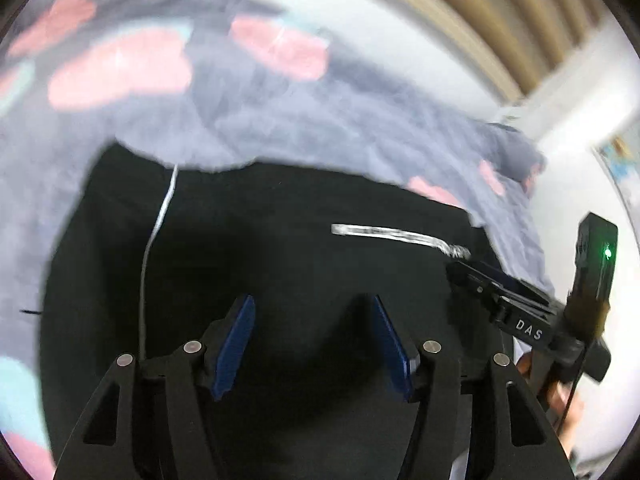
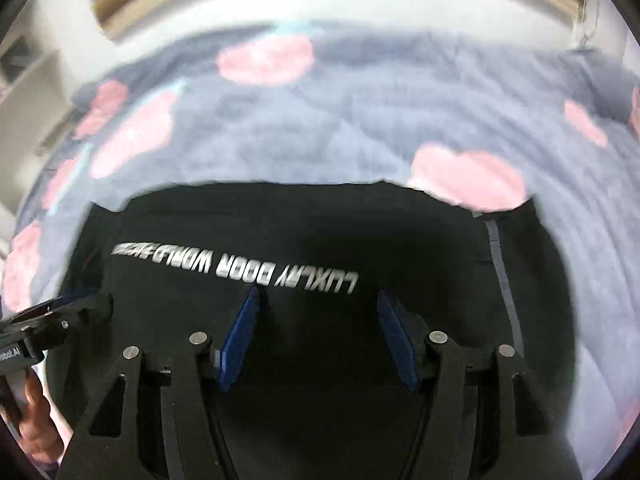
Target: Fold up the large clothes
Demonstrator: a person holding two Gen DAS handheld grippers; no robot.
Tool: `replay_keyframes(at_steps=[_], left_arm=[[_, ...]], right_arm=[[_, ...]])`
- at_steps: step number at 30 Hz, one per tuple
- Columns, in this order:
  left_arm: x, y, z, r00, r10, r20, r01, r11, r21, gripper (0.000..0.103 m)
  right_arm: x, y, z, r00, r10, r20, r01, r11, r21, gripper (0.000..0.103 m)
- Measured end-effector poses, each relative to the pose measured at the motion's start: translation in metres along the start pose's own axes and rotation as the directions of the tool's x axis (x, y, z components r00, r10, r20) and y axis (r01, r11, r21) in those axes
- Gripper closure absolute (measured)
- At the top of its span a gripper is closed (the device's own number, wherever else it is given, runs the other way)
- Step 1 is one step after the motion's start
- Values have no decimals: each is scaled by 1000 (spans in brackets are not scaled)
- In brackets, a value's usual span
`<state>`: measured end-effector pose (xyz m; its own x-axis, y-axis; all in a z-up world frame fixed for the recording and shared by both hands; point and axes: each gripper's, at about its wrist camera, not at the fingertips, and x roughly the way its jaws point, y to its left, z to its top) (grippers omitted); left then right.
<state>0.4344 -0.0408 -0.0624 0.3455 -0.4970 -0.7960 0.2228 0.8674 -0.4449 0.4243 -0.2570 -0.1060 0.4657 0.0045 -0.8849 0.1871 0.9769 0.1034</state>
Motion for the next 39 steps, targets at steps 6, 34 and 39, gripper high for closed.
replay_keyframes(at_steps=[6,34,39], left_arm=[[46,43,14,995,-18,-97,1,986,-169,39],[-90,135,-78,1000,-21,-7,21,1000,21,32],[-79,144,-80,995,-98,3,98,995,-24,32]], right_arm=[[32,-10,4,998,-13,-64,14,1000,13,24],[-88,-161,-131,999,16,46,-20,996,85,23],[-63,-190,-142,991,136,1,-133,967,218,16]])
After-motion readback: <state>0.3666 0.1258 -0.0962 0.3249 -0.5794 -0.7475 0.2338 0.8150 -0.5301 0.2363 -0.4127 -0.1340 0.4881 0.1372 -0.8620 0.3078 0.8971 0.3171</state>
